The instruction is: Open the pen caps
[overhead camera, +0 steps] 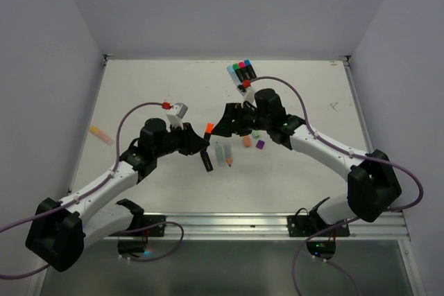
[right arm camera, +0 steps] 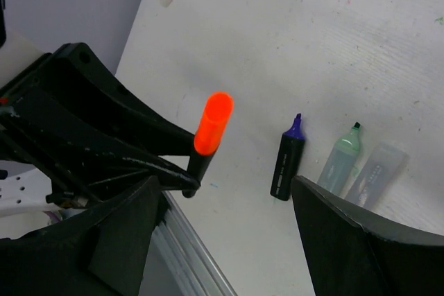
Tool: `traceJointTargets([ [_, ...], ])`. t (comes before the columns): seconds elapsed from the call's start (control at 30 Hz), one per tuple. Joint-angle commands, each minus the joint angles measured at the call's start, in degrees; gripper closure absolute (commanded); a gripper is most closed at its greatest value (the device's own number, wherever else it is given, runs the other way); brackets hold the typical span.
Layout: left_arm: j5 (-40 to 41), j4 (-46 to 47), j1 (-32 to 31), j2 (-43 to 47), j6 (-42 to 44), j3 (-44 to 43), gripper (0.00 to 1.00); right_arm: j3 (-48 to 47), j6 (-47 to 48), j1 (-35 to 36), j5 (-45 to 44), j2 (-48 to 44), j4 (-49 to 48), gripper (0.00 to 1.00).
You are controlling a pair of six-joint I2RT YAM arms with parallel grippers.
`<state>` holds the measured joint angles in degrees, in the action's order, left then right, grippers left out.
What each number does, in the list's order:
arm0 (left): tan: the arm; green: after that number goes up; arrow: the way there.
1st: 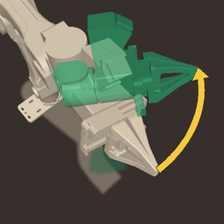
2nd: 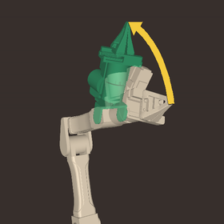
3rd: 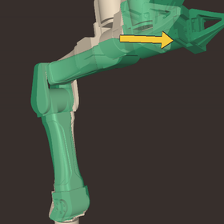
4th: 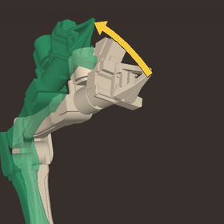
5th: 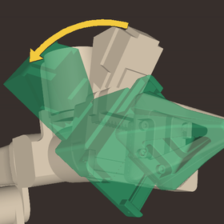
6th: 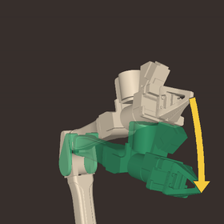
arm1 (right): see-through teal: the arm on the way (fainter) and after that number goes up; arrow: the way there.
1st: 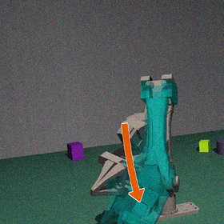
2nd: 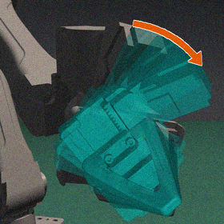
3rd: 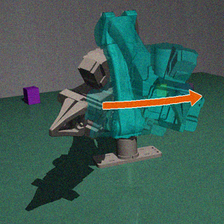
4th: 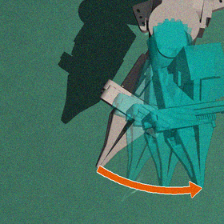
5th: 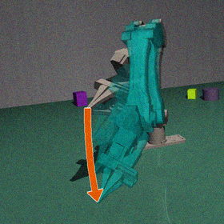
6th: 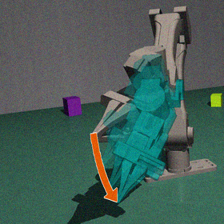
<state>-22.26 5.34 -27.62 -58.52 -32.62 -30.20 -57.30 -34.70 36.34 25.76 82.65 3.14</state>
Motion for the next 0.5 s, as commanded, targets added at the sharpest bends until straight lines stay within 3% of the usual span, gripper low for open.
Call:
traceJointTargets([
  [0.0, -0.06, 3.62, -2.09, -0.54, -1.92, -1.27, 1.00, -0.80, -2.39, 0.75, 1.75, 0.23, -5.24, 0.20],
  [0.23, 3.97, 4.50, -8.41, -3.18, -1.74, -2.85, 1.00, -1.59, -2.83, 1.10, 0.17, 1.90, -4.54, 0.26],
  [0.33, 5.82, 3.63, -10.17, -3.35, -1.66, -3.55, 1.00, -1.59, -2.92, 1.11, -1.15, 2.25, -3.58, 0.36],
  [0.47, 8.81, 1.78, -11.84, -3.44, -1.22, -4.96, 1.00, -0.98, -3.18, 1.28, -1.32, 2.25, -3.31, 0.40],
])
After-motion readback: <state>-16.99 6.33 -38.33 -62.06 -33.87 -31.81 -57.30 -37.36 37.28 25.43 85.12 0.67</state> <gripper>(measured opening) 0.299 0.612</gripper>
